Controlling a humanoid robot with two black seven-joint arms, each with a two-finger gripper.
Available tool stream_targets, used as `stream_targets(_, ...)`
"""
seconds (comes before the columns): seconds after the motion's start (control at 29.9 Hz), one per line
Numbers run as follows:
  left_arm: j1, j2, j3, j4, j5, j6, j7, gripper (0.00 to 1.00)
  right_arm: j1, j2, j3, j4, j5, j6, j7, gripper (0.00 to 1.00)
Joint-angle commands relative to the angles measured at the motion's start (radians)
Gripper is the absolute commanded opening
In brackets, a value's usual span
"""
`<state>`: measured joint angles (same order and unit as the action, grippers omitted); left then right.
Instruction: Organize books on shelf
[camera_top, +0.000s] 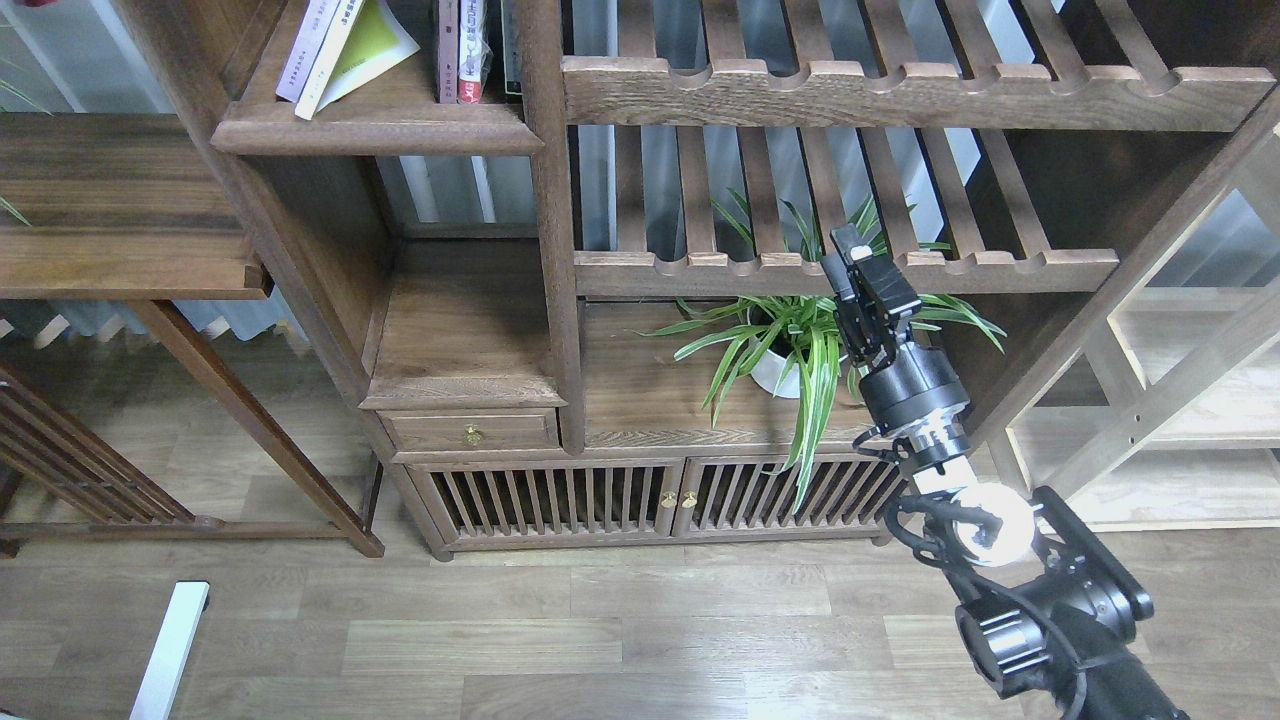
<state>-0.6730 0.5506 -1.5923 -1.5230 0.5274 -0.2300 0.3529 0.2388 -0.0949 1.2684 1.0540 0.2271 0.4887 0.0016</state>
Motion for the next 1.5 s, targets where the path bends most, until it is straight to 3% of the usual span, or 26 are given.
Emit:
stream_targets(0.0, -0.020, 0.012, 0.047, 0.007, 0.002, 0.000, 0.000, 0.00, -0.004, 0.006, 0.000, 0.001, 0.000, 0.000, -0.002, 0.55)
stream_targets(0.53, -0.160, 0.017, 0.146, 0.076, 0.102, 0.081, 0.026, 0.00, -0.047, -0.003, 0.000, 0.001, 0.000, 0.000, -0.008, 0.54)
stream_targets(0.77, -0.258, 0.017, 0.251, 0.128, 0.102, 0.119, 0.032, 0.00, -0.049, -0.029, 0.003, 0.004, -0.002, 0.000, -0.009, 0.53)
stream_targets(1.2, -0.482, -0.026, 0.448, 0.314, 0.102, 0.181, 0.021, 0.00, -0.102, -0.092, 0.017, 0.004, 0.000, 0.000, -0.009, 0.53)
stream_targets(1.47, -0.516, -0.055, 0.488, 0.395, 0.102, 0.184, 0.000, 0.00, -0.102, -0.095, 0.020, 0.004, 0.000, 0.000, -0.009, 0.53)
